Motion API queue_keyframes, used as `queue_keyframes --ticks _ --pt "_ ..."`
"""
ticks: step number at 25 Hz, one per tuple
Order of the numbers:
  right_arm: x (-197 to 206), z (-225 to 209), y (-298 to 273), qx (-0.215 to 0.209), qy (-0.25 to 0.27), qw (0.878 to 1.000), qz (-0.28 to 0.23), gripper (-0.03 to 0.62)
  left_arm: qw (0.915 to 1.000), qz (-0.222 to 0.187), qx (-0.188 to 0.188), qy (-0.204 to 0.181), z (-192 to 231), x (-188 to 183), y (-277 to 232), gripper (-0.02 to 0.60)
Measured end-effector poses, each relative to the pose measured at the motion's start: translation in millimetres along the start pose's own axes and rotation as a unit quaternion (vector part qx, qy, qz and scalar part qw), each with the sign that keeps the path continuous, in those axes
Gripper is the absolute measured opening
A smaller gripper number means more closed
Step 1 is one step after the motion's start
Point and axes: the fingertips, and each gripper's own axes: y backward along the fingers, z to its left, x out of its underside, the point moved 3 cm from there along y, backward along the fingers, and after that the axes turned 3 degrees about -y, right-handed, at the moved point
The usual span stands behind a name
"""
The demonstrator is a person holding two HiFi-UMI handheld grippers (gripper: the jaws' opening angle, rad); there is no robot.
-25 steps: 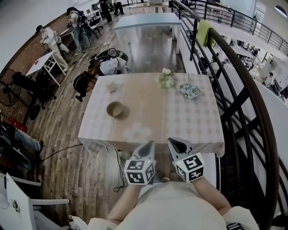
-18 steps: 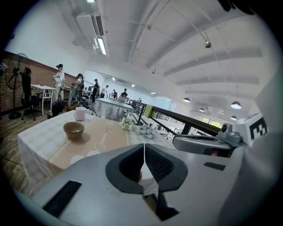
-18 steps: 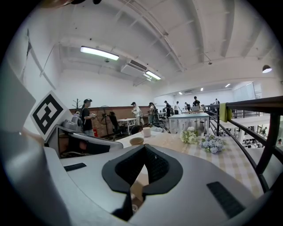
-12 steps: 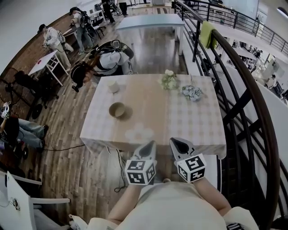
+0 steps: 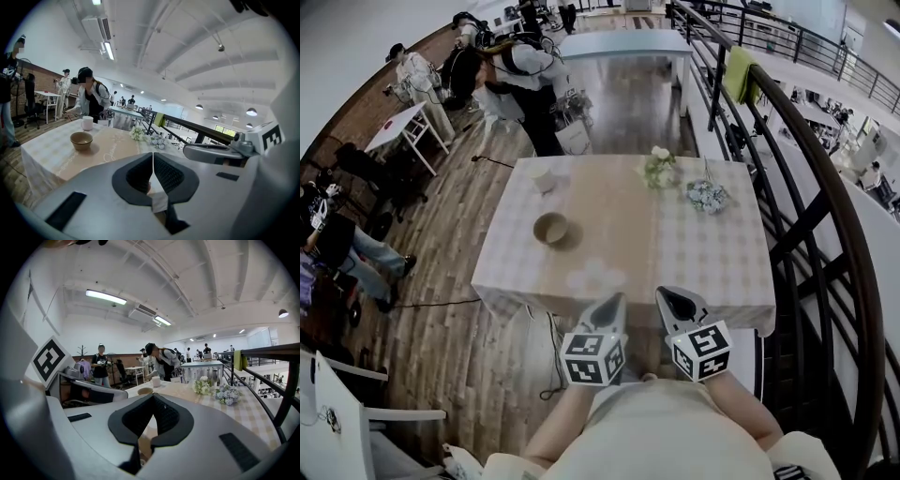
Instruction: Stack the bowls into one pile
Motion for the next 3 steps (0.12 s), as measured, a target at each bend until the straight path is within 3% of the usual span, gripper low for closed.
queue_keyframes --ticks 3 --pt "-3.8 2.4 -3.0 -0.003 -0.001 1.000 -0.001 -0.002 1.0000 0.000 -0.002 0.001 4.0 -2.1 1.5 0.009"
